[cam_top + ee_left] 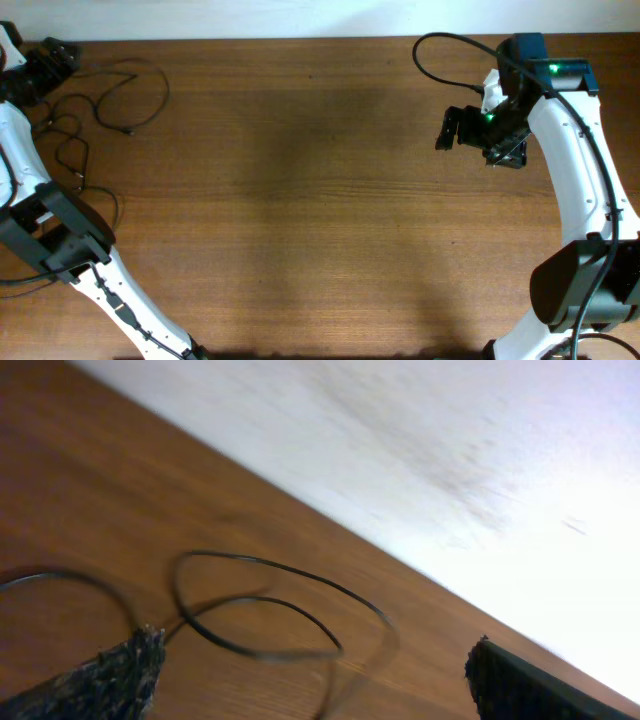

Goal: Untangle cables

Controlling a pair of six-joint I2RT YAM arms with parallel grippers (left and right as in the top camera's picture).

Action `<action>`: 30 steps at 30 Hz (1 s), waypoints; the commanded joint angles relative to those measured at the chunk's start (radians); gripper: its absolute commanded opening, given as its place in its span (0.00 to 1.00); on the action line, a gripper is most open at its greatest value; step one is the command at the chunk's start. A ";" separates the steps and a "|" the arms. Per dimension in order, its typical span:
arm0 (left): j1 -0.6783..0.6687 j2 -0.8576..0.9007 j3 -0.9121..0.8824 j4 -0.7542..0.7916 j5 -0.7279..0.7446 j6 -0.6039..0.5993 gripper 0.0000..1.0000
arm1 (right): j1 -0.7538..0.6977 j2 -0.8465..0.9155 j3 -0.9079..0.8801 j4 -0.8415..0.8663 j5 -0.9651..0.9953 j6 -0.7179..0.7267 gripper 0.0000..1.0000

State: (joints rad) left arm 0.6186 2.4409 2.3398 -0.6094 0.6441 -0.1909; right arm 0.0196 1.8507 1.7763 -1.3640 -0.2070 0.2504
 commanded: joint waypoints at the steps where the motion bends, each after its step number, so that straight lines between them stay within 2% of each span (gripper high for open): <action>1: -0.015 -0.006 0.021 0.004 0.112 0.083 0.89 | 0.008 -0.012 -0.006 0.003 0.002 -0.011 0.99; 3: -0.025 -0.007 0.027 0.006 0.112 0.088 0.79 | 0.008 -0.012 -0.006 0.003 0.002 -0.011 0.99; 4: -0.027 -0.008 0.032 0.005 0.112 0.087 0.77 | 0.007 -0.012 -0.006 0.003 0.002 -0.011 0.99; 7: -0.043 -0.039 0.063 -0.014 0.108 0.088 0.75 | 0.008 -0.012 -0.006 0.003 0.002 -0.011 0.99; 10: -0.082 -0.117 0.068 -0.060 0.035 0.097 0.75 | 0.007 -0.012 -0.006 0.003 0.002 -0.011 0.99; 11: -0.124 -0.182 0.068 -0.111 -0.032 0.159 0.75 | 0.008 -0.012 -0.006 0.003 0.002 -0.011 0.99; 15: -0.246 -0.326 0.068 -0.288 -0.227 0.194 0.82 | 0.007 -0.013 -0.003 0.002 0.002 -0.011 0.98; 16: -0.275 -0.352 0.068 -0.326 -0.226 0.210 0.86 | 0.006 -0.017 0.001 0.000 0.002 -0.011 0.98; 20: -0.406 -0.435 0.068 -0.458 -0.227 0.241 0.88 | 0.006 -0.077 0.068 -0.042 0.002 -0.039 0.98; 21: -0.472 -0.463 0.068 -0.504 -0.244 0.303 0.91 | 0.006 -0.114 0.098 -0.068 0.003 -0.068 0.98; 23: -0.554 -0.490 0.068 -0.567 -0.347 0.302 1.00 | 0.006 -0.173 0.138 -0.116 0.014 -0.117 0.98; 26: -0.624 -0.490 0.065 -0.616 -0.357 0.302 0.99 | 0.006 -0.270 0.149 -0.155 0.078 -0.117 0.98; 30: -0.647 -0.489 0.064 -0.646 -0.356 0.301 0.99 | 0.006 -0.420 0.149 -0.167 0.089 -0.117 0.99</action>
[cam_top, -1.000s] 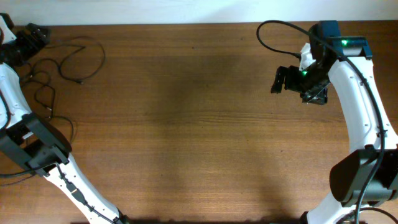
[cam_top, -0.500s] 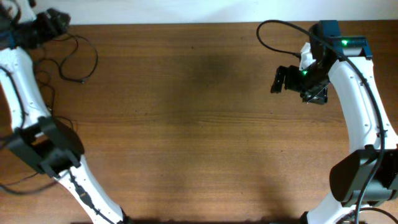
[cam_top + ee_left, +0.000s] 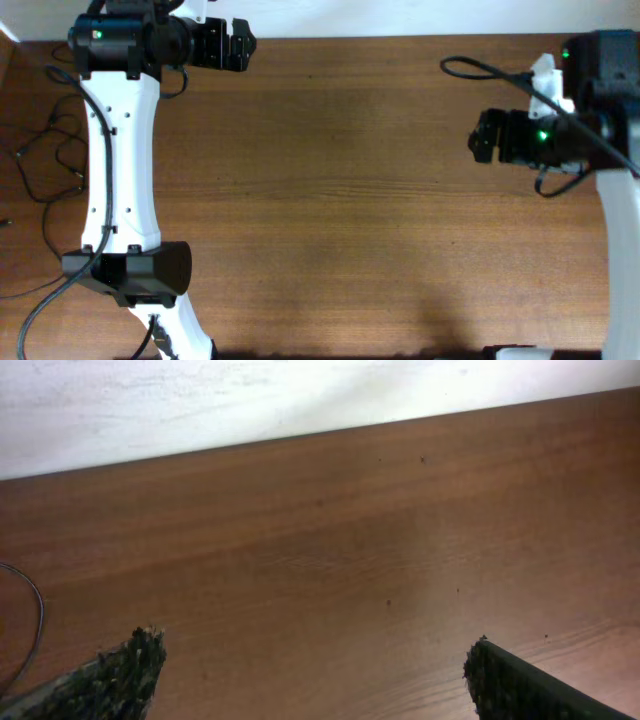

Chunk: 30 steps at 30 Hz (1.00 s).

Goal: Untangle cables

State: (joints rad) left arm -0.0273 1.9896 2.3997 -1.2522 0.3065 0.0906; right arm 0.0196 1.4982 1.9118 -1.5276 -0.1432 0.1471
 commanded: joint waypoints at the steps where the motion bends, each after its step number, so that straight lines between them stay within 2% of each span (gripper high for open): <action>1: -0.001 -0.037 0.004 -0.003 -0.019 0.020 0.99 | 0.006 -0.103 0.014 -0.004 0.025 -0.013 0.99; 6: -0.001 -0.037 0.004 -0.003 -0.019 0.020 1.00 | 0.006 -0.198 0.014 -0.006 0.024 -0.013 0.99; 20: -0.001 -0.037 0.004 -0.003 -0.019 0.020 0.99 | 0.007 -0.142 0.006 0.017 0.024 -0.021 0.99; 24: -0.001 -0.037 0.004 -0.003 -0.019 0.020 0.99 | 0.008 -0.219 -0.134 0.312 0.013 -0.021 0.99; 30: -0.001 -0.037 0.004 -0.003 -0.019 0.020 0.99 | 0.007 -0.591 -0.755 0.880 -0.003 -0.020 0.99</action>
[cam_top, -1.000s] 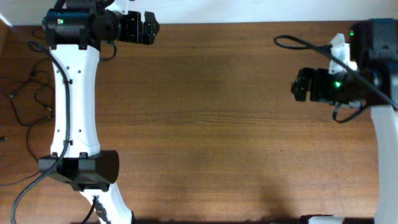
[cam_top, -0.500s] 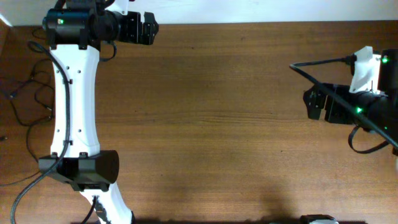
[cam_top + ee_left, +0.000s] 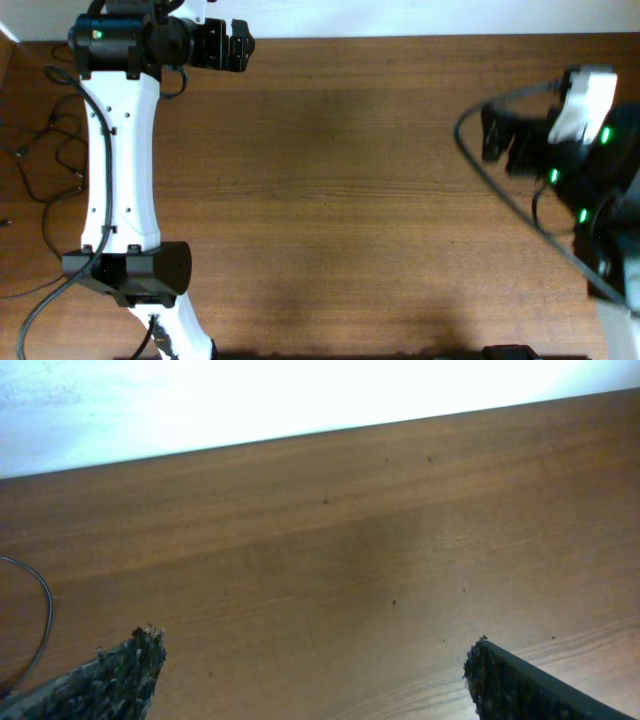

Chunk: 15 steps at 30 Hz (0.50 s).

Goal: Untangle cables

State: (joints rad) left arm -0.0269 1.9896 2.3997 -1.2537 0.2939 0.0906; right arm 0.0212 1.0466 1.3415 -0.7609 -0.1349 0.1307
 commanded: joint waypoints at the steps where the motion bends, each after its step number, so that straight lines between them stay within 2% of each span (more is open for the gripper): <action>1: -0.001 -0.037 0.004 -0.002 -0.006 0.020 0.99 | 0.006 -0.197 -0.264 0.170 -0.010 -0.004 0.99; 3: -0.001 -0.037 0.004 -0.002 -0.006 0.020 0.99 | 0.006 -0.368 -0.485 0.328 -0.006 -0.004 0.99; 8: -0.001 -0.037 0.004 -0.002 -0.006 0.020 0.99 | 0.006 -0.645 -0.867 0.571 0.009 -0.003 0.99; 11: -0.001 -0.037 0.004 -0.002 -0.006 0.020 0.99 | 0.006 -0.749 -1.020 0.668 0.009 -0.003 0.99; 15: -0.001 -0.037 0.004 -0.002 -0.006 0.020 1.00 | 0.006 -0.846 -1.141 0.721 0.013 -0.003 0.99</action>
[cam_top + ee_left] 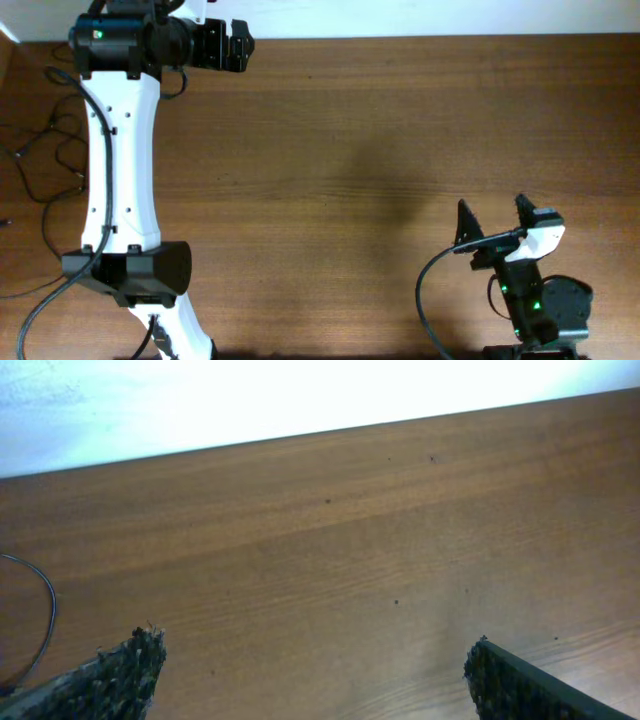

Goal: Untangle cables

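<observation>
Thin black cables point(38, 150) lie in loose loops at the table's far left edge. One curved bit of cable point(42, 622) shows at the left edge of the left wrist view. My left gripper point(226, 45) is at the back of the table, well right of the cables, pointing right. It stands open point(315, 682) over bare wood with nothing between its fingers point(112, 680). My right gripper point(491, 216) is at the front right, fingers up and apart, open and empty, far from the cables.
The brown wooden table point(330, 150) meets a white wall along its back edge. My left arm point(118, 170) runs front to back along the left side. My right arm's base point(535, 305) sits folded at the front right, with its own black lead point(422, 290) looping beside it.
My right arm has gone from mid-height at the right edge to a folded pose at the front right, fingers up. The left arm and cables have not moved.
At first my left gripper was at the far back left, over the cable loops, and my right gripper at the back right. Then the left gripper stood open at the back, away from the cables. The right arm shifted rightward, and is now folded at the front right.
</observation>
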Controlling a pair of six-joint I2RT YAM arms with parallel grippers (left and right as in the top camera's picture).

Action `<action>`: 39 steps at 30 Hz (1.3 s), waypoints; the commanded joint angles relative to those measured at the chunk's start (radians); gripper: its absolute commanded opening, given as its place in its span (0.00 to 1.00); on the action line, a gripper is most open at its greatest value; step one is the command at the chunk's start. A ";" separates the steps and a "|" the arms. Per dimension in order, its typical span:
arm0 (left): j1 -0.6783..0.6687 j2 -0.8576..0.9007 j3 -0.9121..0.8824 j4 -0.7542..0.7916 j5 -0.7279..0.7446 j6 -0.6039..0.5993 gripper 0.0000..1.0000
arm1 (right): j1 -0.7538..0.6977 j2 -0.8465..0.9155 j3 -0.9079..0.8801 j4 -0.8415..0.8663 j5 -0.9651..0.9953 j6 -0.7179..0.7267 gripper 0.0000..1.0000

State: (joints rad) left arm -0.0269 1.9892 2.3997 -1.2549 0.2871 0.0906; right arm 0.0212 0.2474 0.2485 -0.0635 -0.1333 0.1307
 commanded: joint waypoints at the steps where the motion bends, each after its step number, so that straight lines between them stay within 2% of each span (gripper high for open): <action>1: -0.001 -0.037 0.004 0.000 0.000 0.020 0.99 | 0.007 -0.071 -0.069 0.024 0.011 -0.003 0.99; 12: -0.001 -0.037 0.004 0.000 0.001 0.020 0.99 | 0.051 -0.244 -0.238 0.047 0.063 -0.003 0.99; 16: -0.001 -0.037 0.004 0.000 0.000 0.020 1.00 | 0.051 -0.244 -0.243 -0.015 0.098 -0.004 0.99; 39: -0.001 -0.037 0.004 -0.007 -0.005 0.020 0.99 | 0.051 -0.244 -0.243 -0.014 0.104 -0.003 0.99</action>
State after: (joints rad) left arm -0.0269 1.9892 2.3997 -1.2552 0.2871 0.0906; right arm 0.0654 0.0154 0.0139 -0.0746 -0.0414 0.1295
